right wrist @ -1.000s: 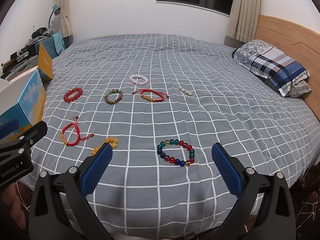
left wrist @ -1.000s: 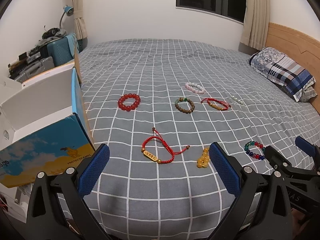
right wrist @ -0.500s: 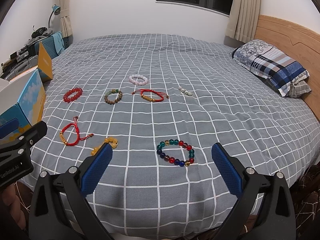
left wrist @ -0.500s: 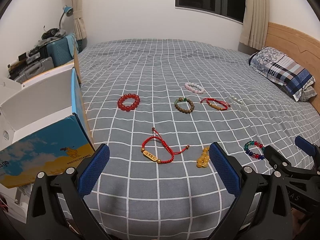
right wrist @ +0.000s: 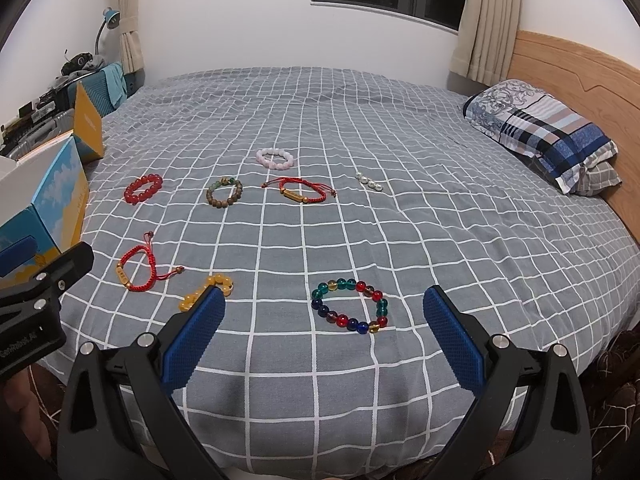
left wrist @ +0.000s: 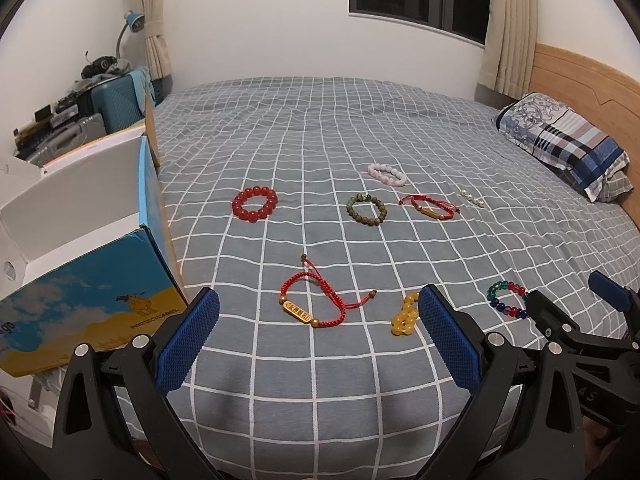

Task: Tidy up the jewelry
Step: 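Grasp the red cord bracelet with left tool while right tool grasps multicolour bead bracelet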

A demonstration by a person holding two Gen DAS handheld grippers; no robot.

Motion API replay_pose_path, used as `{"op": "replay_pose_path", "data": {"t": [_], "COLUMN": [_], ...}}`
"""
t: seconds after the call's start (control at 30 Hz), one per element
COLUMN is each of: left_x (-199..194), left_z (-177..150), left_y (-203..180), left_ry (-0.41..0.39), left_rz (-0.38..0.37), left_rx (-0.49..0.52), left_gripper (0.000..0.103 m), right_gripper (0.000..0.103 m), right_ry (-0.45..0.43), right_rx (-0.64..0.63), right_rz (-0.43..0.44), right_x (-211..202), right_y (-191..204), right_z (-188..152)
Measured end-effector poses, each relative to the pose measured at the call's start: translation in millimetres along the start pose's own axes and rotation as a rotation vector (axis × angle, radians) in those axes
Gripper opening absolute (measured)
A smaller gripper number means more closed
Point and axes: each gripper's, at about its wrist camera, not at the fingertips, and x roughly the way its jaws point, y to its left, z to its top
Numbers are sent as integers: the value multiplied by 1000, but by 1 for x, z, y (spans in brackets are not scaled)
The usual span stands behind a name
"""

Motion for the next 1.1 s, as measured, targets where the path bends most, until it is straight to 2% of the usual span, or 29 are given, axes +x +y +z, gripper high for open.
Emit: {"op": "replay_pose_path", "data": {"t": [0.23,0.4,0.57,0.8,1.1], "left_x": [24,48,80,122,148], "left_z": [0,7,13,10,2], "left_y": [3,9,13,15,18], "left_ry": [33,62,120,238,332], "left_rz": [-9,-4,21,38,55], "left_rx": [-19,-48,-66,-57,-44], "left_gripper": [97,97,97,97,95], "right_gripper": [95,95,95,95,94], "right_ry": [20,76,132,208,339], "right_rx": [-1,38,110,145,160], "right_rz": [-16,-9,-16,5,22], "right_x": [26,57,81,105,131], "right_y": [-2,-12,-29,-38,-41], "right_z": [-4,-4,0,5,-4]}}
